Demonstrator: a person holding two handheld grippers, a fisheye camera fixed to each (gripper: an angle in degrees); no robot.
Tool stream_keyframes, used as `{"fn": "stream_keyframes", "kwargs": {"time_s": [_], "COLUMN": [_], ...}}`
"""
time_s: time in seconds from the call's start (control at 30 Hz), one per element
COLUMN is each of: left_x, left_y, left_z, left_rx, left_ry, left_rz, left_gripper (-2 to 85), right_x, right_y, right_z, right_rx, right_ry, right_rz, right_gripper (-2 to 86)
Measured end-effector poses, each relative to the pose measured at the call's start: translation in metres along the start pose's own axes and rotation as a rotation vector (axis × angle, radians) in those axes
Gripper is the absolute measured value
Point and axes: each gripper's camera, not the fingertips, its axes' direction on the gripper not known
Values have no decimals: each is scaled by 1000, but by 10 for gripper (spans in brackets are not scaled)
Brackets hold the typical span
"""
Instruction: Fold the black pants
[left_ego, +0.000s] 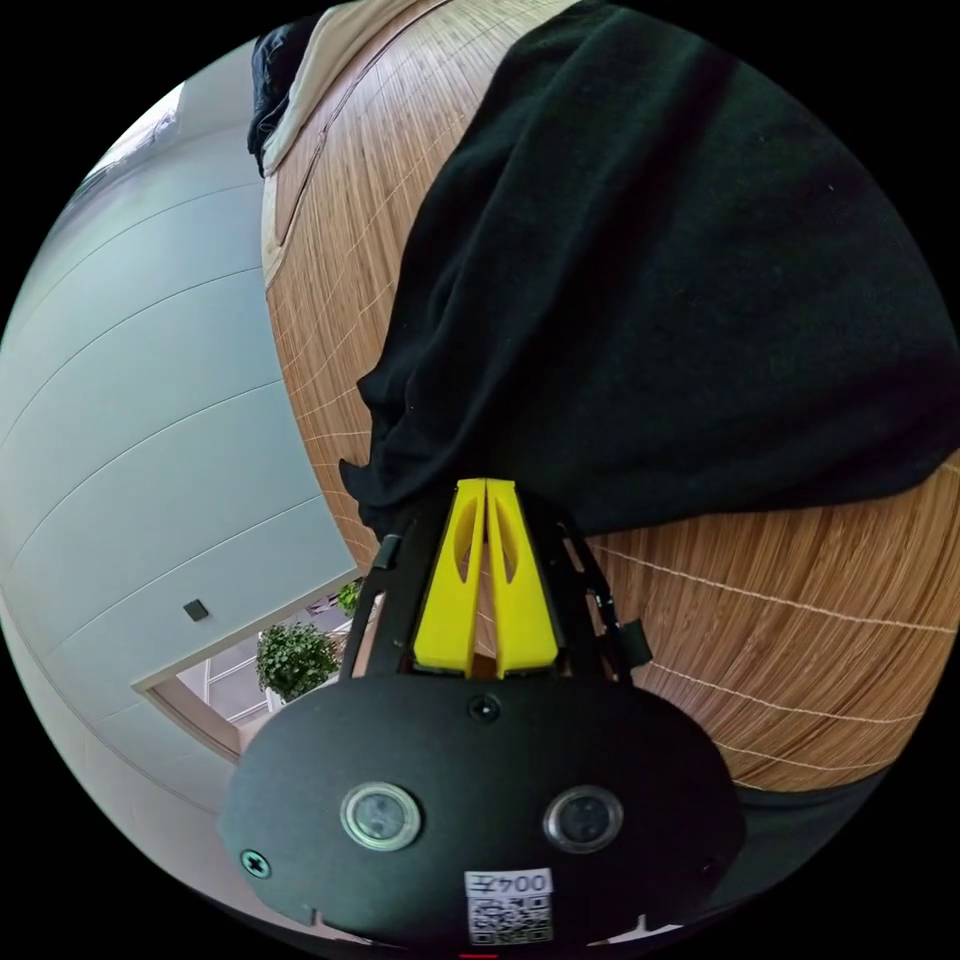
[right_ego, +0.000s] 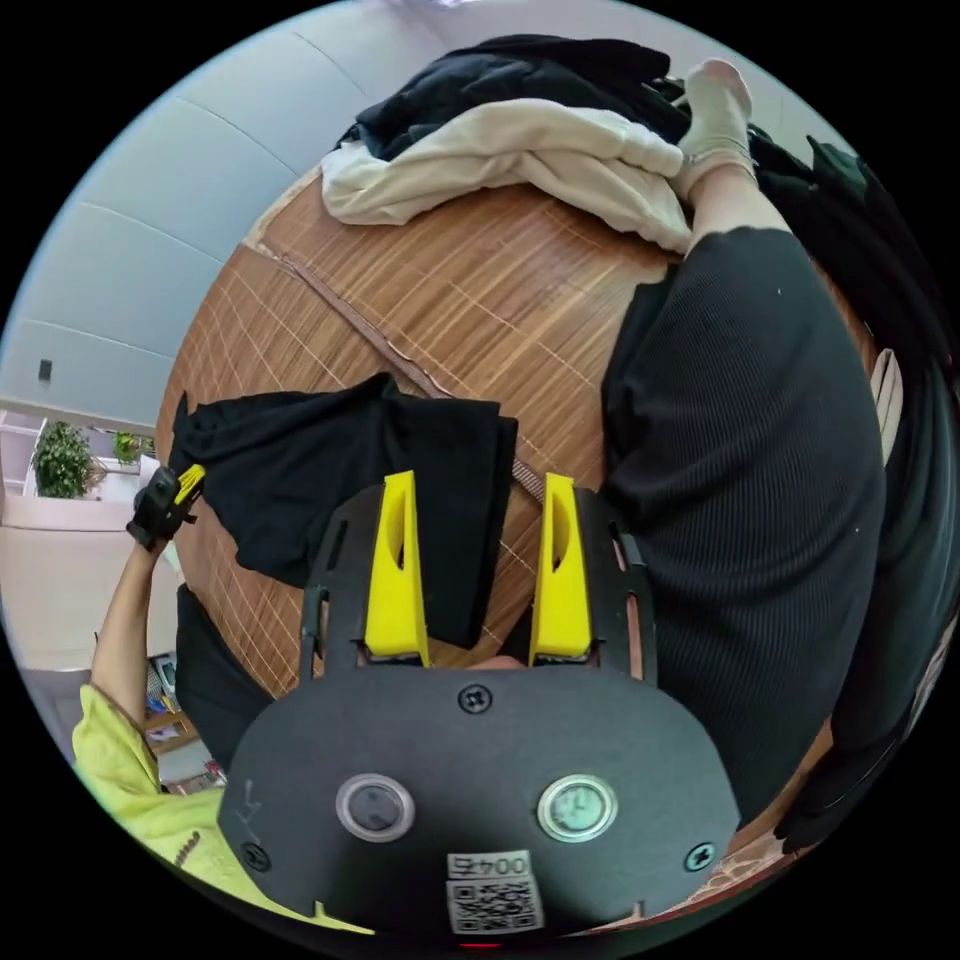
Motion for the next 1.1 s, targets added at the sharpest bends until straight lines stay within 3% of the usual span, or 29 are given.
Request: {"fn": "stream_keyframes", "kwargs": {"time_s": [0.17,0.3,0.43,0.63,0.77,0.97,1.1], "left_x": [10,19,28,39,51,70,64], "left_y": [-6,-6,0,7,-1,9,89], "left_z": [4,8,11,-19,-76,-122,-118], "left_rx": [-10,-23,-50,-68,33,187,302], "left_ry": [0,-14,1,162,290,191,159], "left_rz": [11,32,53,67,-6,-213,-417], "left_gripper": [1,1,1,2,4,30,76], "right_x": [-39,-73,-105,-109,-97,-81,-106], "right_y": [9,27,33,-16,-65,-128,-74], "right_z": [17,18,-6,-47,-48,-26,-87], "right_rx": [4,50,110,130,107,17,290], "right_ry": [207,221,224,424,540,607,421], "right_rz": [-92,-204,-359,-536,-539,-453,-405], "right_gripper": [129,60,43,41,43,63,69]}}
